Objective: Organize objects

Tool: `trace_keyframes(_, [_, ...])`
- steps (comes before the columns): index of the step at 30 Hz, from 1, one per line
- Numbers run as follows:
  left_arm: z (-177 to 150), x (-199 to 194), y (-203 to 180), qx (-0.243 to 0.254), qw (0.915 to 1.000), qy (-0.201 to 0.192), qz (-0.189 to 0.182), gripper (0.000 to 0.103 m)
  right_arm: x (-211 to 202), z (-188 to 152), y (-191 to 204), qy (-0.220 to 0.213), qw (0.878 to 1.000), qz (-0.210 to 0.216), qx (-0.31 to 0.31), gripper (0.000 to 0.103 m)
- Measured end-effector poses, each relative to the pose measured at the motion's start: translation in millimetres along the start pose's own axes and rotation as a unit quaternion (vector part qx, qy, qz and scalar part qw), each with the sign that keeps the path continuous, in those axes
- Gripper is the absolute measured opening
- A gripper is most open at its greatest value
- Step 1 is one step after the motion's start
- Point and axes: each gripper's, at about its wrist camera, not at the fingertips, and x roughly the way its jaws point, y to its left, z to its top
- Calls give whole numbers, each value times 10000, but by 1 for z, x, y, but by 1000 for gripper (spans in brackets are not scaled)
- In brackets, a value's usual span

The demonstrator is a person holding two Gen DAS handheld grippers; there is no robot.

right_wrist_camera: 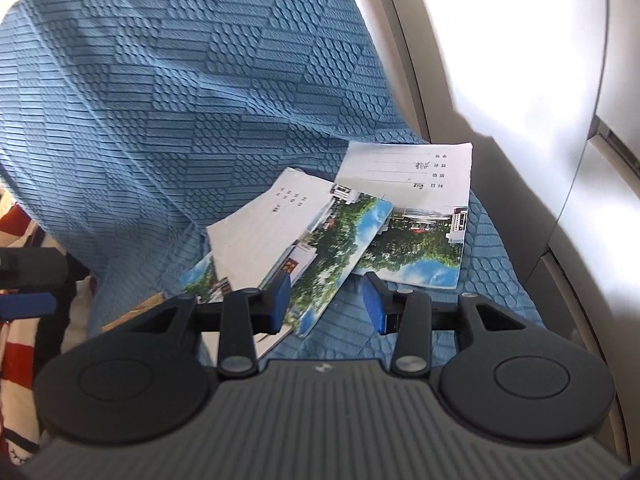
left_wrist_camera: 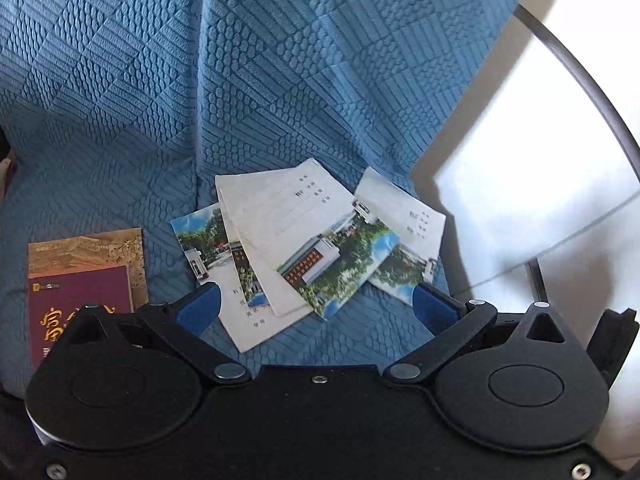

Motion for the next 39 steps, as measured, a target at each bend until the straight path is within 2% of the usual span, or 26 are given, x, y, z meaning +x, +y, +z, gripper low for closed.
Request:
trace_keyframes(3, [6,24,9,-164,9998,-12,72,102,23,7,-10,62,9999,-99,-59,44])
trace_keyframes(7, [12,57,22,-458,9988,154,-41,100,49,16,-21,122,9996,-196,-149,44])
trace_keyframes(12, [15,97,26,-455,9984,337,-32,96,75,27,-27,144,9991,-264,-311,44])
trace_keyframes(16, [13,128,27,-485,9968,602,-182,90,97,35,-31,200,9985,-299,-421,43])
trace_keyframes(22, [7,163,23,-415,9949,854,-340,69,118,44,-38,237,9979,-289,-528,43])
trace_keyframes(25, [5,177,21,-389,9933,985,-472,60,126,43,-34,162,9957,-354,-835,42])
trace_keyframes(27, [3,185,20,-412,9920,1072,-515,48,131,44,-34,196,9950,-376,-905,42])
trace_keyframes(31, [-2,198,21,-421,9907,1180,-535,34,137,49,-43,128,9969,-184,-751,41])
trace_keyframes(32, [-3,202,22,-430,9901,1232,-522,28,139,50,-44,92,9969,-164,-758,41])
trace_keyframes(35, [-8,211,25,-568,9864,1420,-602,25,142,52,-39,18,9943,-197,-1043,41])
trace_keyframes(39, [-7,213,31,-811,9841,1424,-688,23,144,55,-33,99,9902,-159,-1381,43])
